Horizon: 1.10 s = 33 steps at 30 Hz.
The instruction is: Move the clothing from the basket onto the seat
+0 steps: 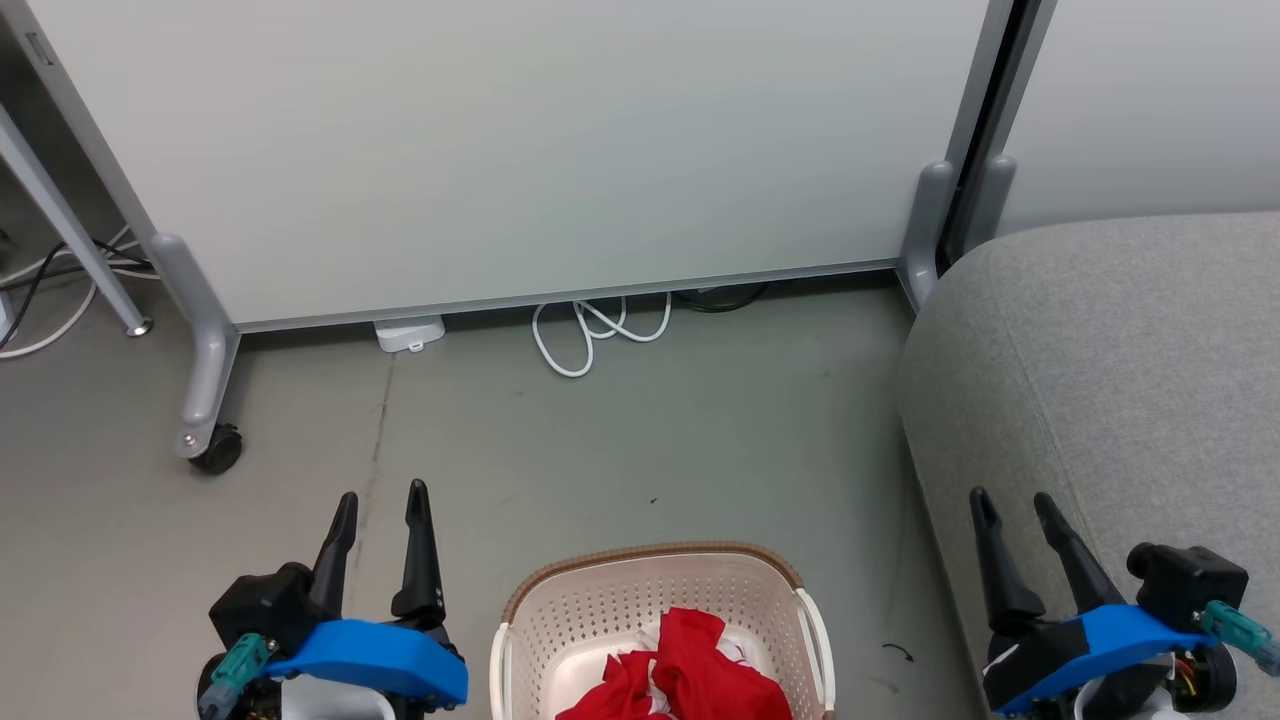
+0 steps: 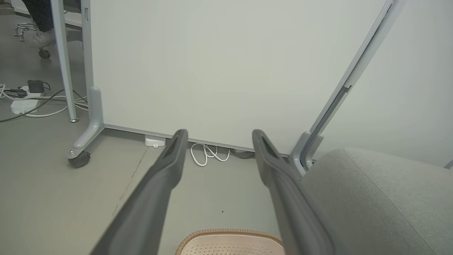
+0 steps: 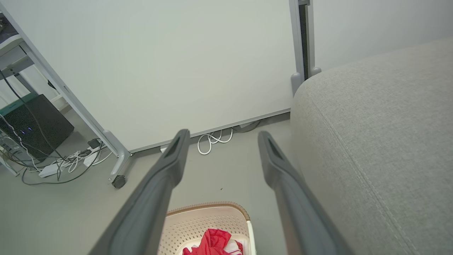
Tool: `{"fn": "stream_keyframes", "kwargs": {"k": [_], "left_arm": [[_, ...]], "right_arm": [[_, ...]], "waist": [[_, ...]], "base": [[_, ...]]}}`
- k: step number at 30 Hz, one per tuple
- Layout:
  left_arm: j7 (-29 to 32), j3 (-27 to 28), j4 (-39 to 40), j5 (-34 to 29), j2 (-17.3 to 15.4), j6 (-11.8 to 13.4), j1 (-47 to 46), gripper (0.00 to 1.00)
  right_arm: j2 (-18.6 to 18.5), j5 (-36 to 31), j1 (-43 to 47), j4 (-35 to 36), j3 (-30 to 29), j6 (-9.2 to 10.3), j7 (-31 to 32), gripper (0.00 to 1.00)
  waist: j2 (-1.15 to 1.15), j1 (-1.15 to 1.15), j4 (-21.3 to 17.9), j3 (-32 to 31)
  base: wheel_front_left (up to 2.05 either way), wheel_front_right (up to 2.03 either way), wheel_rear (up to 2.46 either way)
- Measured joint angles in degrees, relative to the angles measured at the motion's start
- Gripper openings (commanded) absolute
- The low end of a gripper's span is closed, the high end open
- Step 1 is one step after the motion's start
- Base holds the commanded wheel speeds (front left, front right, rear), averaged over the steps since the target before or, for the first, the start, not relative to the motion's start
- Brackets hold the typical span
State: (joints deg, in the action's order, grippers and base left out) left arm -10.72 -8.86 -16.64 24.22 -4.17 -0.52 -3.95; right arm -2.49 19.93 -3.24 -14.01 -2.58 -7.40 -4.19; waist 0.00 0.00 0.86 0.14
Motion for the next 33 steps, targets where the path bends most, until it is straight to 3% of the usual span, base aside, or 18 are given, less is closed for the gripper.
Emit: {"fn": "stream_keyframes", "kwargs": {"k": [33], "left_arm": [[-3.6,-1.68,-3.01,-10.82,0.92,0.49,-0.9,1.0]], "right_arm": [[-0.21,-12.84,0.01,-0.71,0.43,-0.01,-2.45,1.0]], "waist": [[0.0,0.0,0.49,-0.39]], "base": [[0.0,0.0,0.0]]}}
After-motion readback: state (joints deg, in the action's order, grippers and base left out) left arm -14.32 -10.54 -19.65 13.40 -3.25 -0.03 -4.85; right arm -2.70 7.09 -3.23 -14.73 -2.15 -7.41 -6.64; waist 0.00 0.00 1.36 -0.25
